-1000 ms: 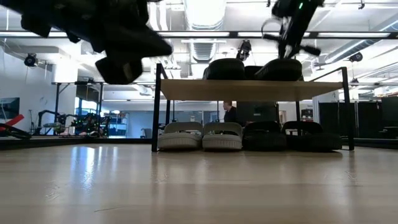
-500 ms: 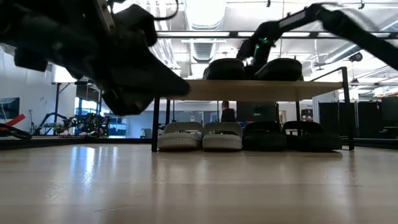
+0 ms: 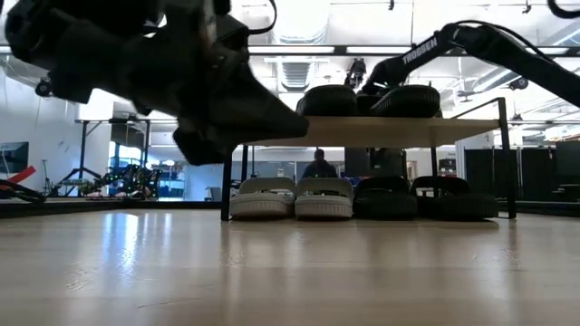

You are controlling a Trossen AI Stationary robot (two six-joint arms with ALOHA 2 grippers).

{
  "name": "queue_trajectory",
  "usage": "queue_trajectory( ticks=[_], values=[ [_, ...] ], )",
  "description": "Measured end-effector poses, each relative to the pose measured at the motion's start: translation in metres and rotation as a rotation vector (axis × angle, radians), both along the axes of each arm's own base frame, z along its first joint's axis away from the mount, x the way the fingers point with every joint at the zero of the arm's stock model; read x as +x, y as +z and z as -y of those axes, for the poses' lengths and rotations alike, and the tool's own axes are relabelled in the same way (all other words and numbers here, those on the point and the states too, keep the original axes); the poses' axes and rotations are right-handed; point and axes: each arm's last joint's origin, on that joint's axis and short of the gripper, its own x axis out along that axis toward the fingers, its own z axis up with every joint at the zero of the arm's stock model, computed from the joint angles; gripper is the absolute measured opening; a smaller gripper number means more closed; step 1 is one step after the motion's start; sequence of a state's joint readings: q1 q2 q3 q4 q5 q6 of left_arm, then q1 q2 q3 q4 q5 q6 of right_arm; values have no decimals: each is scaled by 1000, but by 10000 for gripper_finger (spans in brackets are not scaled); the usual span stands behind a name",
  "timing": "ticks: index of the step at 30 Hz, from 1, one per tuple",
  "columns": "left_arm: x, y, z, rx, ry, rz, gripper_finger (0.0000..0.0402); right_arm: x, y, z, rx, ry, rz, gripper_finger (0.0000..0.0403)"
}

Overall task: Pick and place slides into the shelf
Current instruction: Adjust the black slippers under the shelf

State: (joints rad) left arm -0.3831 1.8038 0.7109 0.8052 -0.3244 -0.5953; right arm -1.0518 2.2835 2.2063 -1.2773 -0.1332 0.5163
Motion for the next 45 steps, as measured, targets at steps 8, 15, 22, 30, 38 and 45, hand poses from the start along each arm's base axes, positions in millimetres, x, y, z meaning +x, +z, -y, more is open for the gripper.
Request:
queue_trajectory(
  ticks=[8,15,22,30,38,45],
  values=[
    [10,10,-6,-13,32,38,0,36,-25,-16,60,78,-32,9],
    [9,9,-5,-10,29,32,0,47,-28,-34,106,174,-117,9],
    [9,9,-5,-5,39,32,0,49,-38,-49,218,263,-154,9],
    [9,8,-6,2,38,30,0,57,-44,-71,318,373,-232,9],
    [7,6,-6,4,42,23,0,72,-55,-93,313,492,-334,9],
    [7,6,-6,4,43,23,0,76,-58,-99,336,490,-317,9]
  ],
)
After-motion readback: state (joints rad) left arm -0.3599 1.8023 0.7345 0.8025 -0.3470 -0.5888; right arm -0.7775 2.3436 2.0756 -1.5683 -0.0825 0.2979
